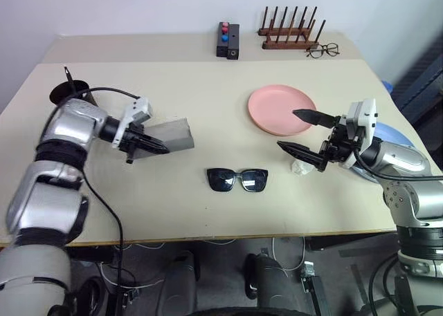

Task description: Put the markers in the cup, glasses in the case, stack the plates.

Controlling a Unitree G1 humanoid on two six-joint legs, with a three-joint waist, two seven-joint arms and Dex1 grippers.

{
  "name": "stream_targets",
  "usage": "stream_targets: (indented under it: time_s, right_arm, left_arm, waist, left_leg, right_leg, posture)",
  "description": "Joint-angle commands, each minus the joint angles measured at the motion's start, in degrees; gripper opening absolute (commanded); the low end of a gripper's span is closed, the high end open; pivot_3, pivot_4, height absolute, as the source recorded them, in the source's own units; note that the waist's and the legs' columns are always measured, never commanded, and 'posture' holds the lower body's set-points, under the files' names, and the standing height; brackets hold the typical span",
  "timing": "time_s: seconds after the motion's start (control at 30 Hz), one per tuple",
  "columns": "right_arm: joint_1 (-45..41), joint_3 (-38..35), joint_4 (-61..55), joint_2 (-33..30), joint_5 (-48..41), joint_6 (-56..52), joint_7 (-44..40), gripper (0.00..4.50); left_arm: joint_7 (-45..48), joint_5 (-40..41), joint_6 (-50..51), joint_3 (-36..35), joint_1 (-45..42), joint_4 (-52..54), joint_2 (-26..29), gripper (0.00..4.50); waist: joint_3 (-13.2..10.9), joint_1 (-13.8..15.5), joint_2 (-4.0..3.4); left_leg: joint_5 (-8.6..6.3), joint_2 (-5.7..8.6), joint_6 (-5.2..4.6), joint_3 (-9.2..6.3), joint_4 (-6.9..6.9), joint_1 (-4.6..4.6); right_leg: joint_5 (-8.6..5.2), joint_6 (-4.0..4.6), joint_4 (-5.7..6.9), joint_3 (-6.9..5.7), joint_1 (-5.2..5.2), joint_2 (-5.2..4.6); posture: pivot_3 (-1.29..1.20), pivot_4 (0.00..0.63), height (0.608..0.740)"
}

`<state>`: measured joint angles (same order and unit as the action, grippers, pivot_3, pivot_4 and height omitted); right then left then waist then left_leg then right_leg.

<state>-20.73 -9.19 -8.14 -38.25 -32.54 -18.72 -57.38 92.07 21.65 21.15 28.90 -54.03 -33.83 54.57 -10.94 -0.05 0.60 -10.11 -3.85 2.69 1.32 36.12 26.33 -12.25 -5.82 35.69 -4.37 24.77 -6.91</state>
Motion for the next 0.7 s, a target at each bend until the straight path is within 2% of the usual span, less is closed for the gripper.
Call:
stream_targets:
  time_s: [0.03,0.13,0.27,0.37,0.57,0.7]
  right_arm:
    - [-1.1,-0.5,0.0,0.2,-0.1,1.4,-0.5,4.50]
    - [-1.4,-0.2,0.5,0.6,0.2,1.7,-0.6,4.50]
    - [-1.4,-0.2,0.6,0.9,0.2,2.0,-0.6,4.50]
    - [-1.0,-0.3,0.6,0.7,0.3,2.3,-0.8,4.50]
    - [-0.6,-0.4,0.2,0.8,0.3,2.5,-0.6,4.50]
    - [-0.3,-0.6,0.0,0.7,0.3,2.7,-0.6,4.50]
  left_arm:
    - [0.4,11.9,4.6,6.7,5.3,19.2,10.3,0.06]
    - [0.4,15.1,5.3,7.1,10.2,27.4,14.1,0.06]
    - [0.4,14.8,4.9,5.3,16.1,33.7,14.9,0.06]
    - [0.4,12.1,5.5,2.6,19.6,36.0,13.2,0.06]
    - [-3.9,7.9,10.6,-1.6,20.2,36.2,7.8,0.06]
    - [-4.2,4.9,9.1,-3.7,21.1,35.4,6.8,0.06]
  waist:
    - [0.0,-0.4,-0.04]
    - [0.0,0.2,-0.06]
    - [0.0,0.9,-0.05]
    - [0.0,0.8,-0.05]
    - [0.0,0.8,-0.05]
    - [0.0,0.8,-0.05]
  left_leg:
    - [0.00,0.00,0.00,0.01,-0.01,-0.01]
    - [0.00,0.01,0.00,0.02,0.06,-0.03]
    - [0.00,0.01,0.01,0.05,0.11,-0.02]
    - [0.00,0.01,0.01,0.08,0.09,0.01]
    - [0.00,0.02,0.01,0.09,0.12,0.01]
    - [0.00,0.02,0.00,0.09,0.07,0.00]
  right_leg:
    - [-0.01,0.01,0.00,0.05,-0.01,0.00]
    - [-0.03,0.04,0.03,0.07,-0.03,0.00]
    - [-0.07,0.07,-0.06,0.07,-0.03,0.00]
    - [-0.03,0.13,-0.13,0.08,-0.03,0.00]
    - [-0.08,0.03,-0.13,0.08,-0.05,0.01]
    - [-0.06,0.05,-0.12,0.08,-0.03,0.01]
  posture:
    - [0.00,0.150,0.740]
    - [0.00,0.150,0.740]
    - [0.00,0.150,0.740]
    - [0.00,0.150,0.740]
    - [0.00,0.150,0.740]
    - [0.00,0.150,0.740]
